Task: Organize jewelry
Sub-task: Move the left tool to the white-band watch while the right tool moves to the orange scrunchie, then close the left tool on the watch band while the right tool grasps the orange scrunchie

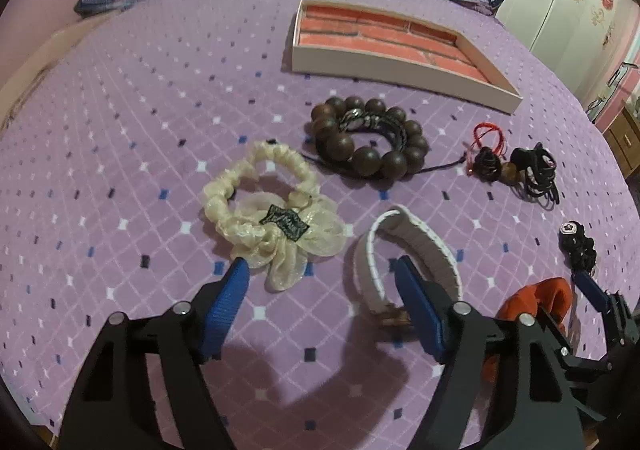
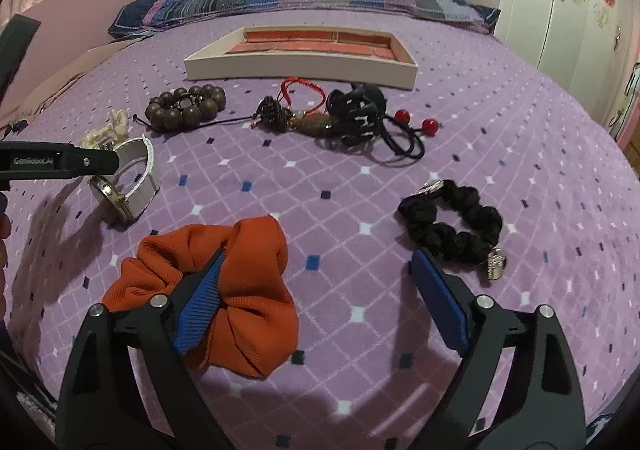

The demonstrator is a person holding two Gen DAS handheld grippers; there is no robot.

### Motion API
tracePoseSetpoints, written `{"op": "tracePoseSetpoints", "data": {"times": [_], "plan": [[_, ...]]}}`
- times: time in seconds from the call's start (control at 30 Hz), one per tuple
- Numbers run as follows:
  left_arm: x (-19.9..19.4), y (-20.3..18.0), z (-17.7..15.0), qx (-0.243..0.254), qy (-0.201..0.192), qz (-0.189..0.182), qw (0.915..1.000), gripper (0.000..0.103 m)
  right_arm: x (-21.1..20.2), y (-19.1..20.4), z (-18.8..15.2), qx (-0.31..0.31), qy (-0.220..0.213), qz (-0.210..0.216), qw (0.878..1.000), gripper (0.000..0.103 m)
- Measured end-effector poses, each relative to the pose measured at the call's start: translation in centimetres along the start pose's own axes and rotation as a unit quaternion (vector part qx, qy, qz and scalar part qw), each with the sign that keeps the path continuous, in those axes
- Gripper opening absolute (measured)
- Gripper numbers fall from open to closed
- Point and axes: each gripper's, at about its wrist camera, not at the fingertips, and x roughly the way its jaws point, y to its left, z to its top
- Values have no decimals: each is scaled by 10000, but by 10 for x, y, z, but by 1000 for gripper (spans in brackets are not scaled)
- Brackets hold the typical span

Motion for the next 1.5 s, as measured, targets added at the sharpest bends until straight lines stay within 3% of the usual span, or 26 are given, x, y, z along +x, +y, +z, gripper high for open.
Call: {"op": "tracePoseSetpoints", "data": {"times": [0.27, 0.5, 0.7, 0.83, 1.13, 1.3, 1.5], "plan": [[9, 4, 5, 26, 221, -92, 9997, 46, 3, 4, -2, -64, 47, 41, 10000, 82], [1, -3, 1, 99, 201, -172, 9996, 40, -1, 6, -4, -107, 34, 98, 9999, 76], [-2, -12, 4, 174, 132, -335, 9992, 26, -1, 5, -5, -116, -2, 133, 9998, 76], [7, -15, 7, 120, 272, -451, 9985, 25, 1, 3, -3, -58, 22, 197, 9998, 75], [11, -30, 16, 307, 50, -189, 9993, 23, -1, 3, -3, -40, -34, 259, 9997, 69], [21, -24, 12, 92, 32, -242, 9997, 23, -1, 5, -6, -46, -140, 240, 9996, 69], [23, -23, 13, 49, -149, -223, 9996, 15, -2, 6, -8, -70, -233, 228, 9994, 65]]}}
